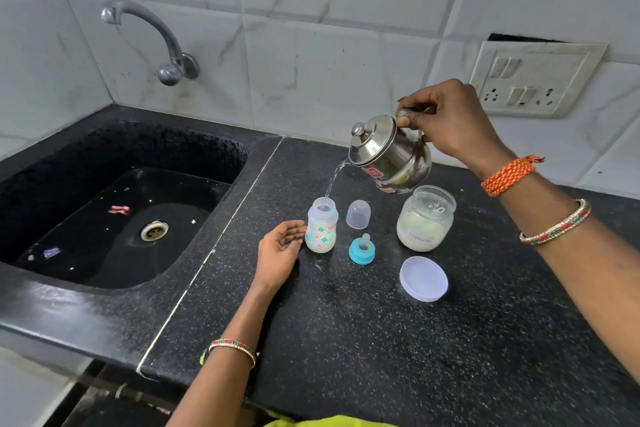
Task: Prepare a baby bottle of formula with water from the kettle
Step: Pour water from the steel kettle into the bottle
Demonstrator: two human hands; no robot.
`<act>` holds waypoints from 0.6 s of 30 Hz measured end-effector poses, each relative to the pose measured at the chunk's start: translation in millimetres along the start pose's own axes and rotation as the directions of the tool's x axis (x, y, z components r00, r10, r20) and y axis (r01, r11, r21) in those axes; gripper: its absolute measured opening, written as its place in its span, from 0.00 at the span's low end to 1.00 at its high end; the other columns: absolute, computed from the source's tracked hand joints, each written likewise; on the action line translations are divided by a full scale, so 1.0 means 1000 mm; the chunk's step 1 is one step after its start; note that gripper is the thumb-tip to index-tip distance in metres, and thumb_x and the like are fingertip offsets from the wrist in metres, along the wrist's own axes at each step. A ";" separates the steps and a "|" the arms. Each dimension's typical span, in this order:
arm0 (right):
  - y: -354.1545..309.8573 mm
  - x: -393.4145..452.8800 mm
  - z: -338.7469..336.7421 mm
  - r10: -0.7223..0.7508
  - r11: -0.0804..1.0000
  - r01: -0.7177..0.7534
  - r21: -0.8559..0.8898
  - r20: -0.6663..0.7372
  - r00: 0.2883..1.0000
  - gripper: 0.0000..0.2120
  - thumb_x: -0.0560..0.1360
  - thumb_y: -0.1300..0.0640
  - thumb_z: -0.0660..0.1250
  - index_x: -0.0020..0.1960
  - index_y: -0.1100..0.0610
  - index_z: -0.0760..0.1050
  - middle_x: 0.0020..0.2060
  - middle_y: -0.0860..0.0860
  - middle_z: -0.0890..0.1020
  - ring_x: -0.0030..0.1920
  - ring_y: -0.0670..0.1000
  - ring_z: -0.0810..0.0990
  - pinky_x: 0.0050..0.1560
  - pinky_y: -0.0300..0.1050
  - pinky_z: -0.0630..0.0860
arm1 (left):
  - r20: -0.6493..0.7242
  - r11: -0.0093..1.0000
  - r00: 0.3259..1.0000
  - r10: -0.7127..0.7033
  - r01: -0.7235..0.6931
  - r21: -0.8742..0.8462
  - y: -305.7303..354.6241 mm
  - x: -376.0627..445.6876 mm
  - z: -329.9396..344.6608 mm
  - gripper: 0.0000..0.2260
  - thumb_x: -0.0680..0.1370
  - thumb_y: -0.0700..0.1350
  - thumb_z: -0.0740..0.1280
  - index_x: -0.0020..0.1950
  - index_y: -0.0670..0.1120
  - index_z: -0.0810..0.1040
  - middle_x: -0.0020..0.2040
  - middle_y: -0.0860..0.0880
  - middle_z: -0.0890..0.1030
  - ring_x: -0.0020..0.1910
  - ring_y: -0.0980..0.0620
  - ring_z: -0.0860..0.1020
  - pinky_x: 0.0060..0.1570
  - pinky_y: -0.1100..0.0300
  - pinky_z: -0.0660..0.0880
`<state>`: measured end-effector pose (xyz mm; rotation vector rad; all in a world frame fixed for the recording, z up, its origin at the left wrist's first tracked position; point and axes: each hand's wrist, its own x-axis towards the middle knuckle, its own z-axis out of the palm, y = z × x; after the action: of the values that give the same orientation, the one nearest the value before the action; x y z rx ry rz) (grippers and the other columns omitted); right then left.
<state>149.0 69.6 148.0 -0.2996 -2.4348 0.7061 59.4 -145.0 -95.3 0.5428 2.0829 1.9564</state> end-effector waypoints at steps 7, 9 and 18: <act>-0.003 0.000 -0.003 -0.007 1.000 0.007 -0.015 -0.006 1.000 0.08 0.71 0.59 0.73 0.50 0.59 0.83 0.42 0.53 0.85 0.47 0.53 0.82 0.49 0.59 0.80 | -0.009 1.000 1.000 0.009 -0.009 0.005 -0.002 0.001 0.000 0.17 0.74 0.28 0.61 0.56 0.46 0.77 0.50 0.52 0.82 0.50 0.59 0.81 0.52 0.68 0.76; -0.004 0.000 -0.005 -0.008 1.000 0.007 -0.022 -0.008 1.000 0.07 0.71 0.59 0.73 0.49 0.59 0.83 0.41 0.52 0.84 0.46 0.53 0.82 0.49 0.59 0.80 | -0.009 1.000 1.000 0.008 -0.008 0.004 -0.002 0.001 0.000 0.17 0.74 0.29 0.61 0.56 0.46 0.77 0.50 0.52 0.82 0.50 0.60 0.81 0.52 0.68 0.76; -0.010 0.000 -0.011 -0.015 0.999 0.015 -0.038 -0.020 1.000 0.08 0.72 0.59 0.72 0.50 0.59 0.83 0.44 0.55 0.85 0.48 0.54 0.82 0.50 0.60 0.80 | -0.010 1.000 1.000 0.010 -0.010 -0.004 -0.001 0.000 0.000 0.17 0.75 0.28 0.61 0.56 0.46 0.77 0.49 0.53 0.82 0.49 0.60 0.80 0.51 0.70 0.76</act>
<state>155.0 66.0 160.6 -0.3014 -2.4312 0.6484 58.9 -145.0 -96.7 0.5445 2.0856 1.9730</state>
